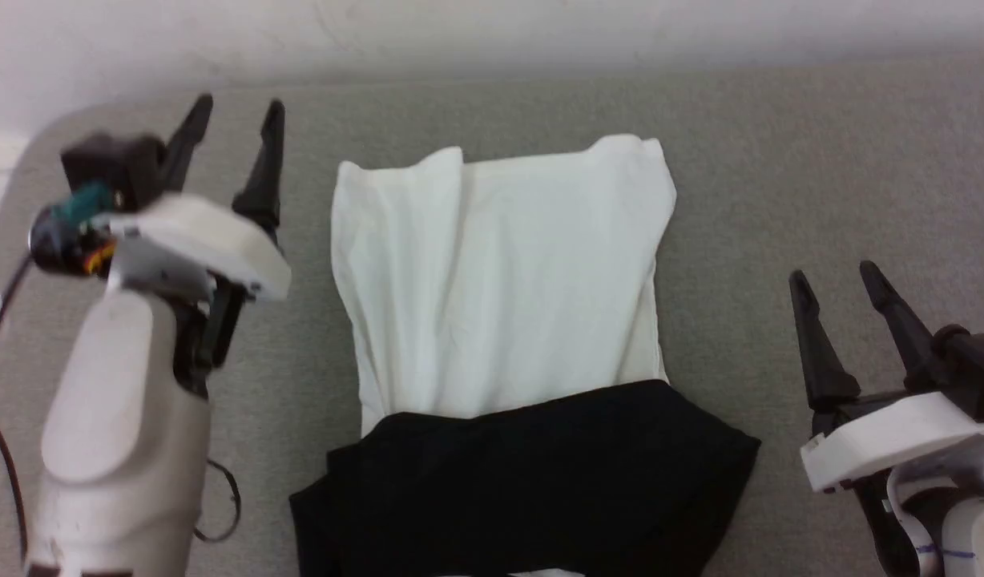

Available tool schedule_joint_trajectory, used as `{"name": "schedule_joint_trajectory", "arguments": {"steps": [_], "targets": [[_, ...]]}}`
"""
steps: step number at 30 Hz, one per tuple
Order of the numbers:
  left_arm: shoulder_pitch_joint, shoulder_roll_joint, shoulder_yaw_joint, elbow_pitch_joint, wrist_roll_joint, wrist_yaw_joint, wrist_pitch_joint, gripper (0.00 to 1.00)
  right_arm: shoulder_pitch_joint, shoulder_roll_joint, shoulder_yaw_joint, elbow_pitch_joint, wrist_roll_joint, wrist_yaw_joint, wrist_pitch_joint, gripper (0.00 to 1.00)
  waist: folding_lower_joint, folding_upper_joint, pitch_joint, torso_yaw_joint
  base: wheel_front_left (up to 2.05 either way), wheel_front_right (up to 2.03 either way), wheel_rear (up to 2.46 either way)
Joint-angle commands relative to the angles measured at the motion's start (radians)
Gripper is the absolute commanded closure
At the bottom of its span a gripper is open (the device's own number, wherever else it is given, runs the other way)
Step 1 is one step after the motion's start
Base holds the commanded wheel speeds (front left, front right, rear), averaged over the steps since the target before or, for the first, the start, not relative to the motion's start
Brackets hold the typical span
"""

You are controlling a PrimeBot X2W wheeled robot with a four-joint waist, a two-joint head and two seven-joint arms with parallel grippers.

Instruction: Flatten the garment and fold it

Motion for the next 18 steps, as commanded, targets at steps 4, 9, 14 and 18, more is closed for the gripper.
{"name": "schedule_joint_trajectory", "arguments": {"steps": [4,9,14,18], "targets": [[-0.169,0.03,-0.046,0.15,-0.071,-0.043,0.149,0.0,-0.04,0.007,0.012,0.001,0.005,-0.001,-0.013,0.0,-0.0003,0.0,0.143,-0.103,0.0,0.0,0.0],[-0.316,0.064,-0.116,0.322,-0.178,-0.058,0.377,0.0,-0.068,0.009,0.031,0.018,0.014,-0.001,-0.027,0.0,-0.0003,0.0,0.203,-0.141,0.0,0.0,0.0],[-0.362,0.122,-0.195,0.404,-0.252,-0.059,0.546,0.0,-0.085,0.01,0.046,0.038,0.03,-0.001,-0.042,0.0,-0.0003,0.0,0.228,-0.172,0.0,0.0,0.0],[-0.355,0.161,-0.247,0.465,-0.303,-0.059,0.626,0.0,-0.09,0.01,0.048,0.063,0.05,-0.001,-0.053,0.0,-0.0003,0.0,0.236,-0.189,0.0,0.0,0.0]]}}
